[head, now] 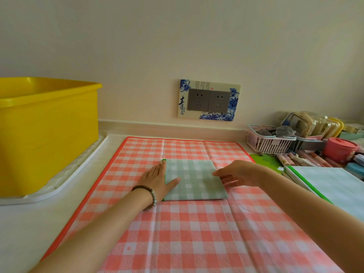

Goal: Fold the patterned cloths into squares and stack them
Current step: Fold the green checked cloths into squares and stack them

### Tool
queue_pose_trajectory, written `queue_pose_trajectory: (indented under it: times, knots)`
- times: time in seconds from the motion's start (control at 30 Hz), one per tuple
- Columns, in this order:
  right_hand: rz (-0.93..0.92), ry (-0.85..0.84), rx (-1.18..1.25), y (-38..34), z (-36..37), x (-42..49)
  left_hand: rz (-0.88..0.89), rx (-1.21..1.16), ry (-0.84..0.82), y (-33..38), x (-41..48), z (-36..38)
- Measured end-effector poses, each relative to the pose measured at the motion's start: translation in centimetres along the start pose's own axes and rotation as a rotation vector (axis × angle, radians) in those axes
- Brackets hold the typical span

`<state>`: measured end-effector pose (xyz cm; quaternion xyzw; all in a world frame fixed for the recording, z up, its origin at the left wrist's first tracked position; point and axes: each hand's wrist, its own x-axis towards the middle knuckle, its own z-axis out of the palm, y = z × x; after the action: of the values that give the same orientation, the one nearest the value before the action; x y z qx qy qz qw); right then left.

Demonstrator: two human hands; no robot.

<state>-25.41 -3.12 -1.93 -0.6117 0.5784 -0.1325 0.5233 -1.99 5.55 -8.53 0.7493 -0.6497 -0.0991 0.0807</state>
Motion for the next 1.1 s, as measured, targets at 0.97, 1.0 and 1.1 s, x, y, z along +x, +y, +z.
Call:
queue_pose_trajectory:
  times: [0.97,1.0,1.1]
  knots:
    - [-0.32,0.232,0.221,2.9,-13.0,-13.6,0.161,-1.585,-0.197,16.2,-1.6,-5.4]
    - [-0.303,0.244,0.211,3.7,-14.2,-14.0,0.18,-1.589,-0.228,17.5,-1.5,-5.3]
    - [-0.232,0.297,0.205,6.0,-17.4,-15.1,0.227,-1.611,-0.338,21.2,-1.5,-4.6]
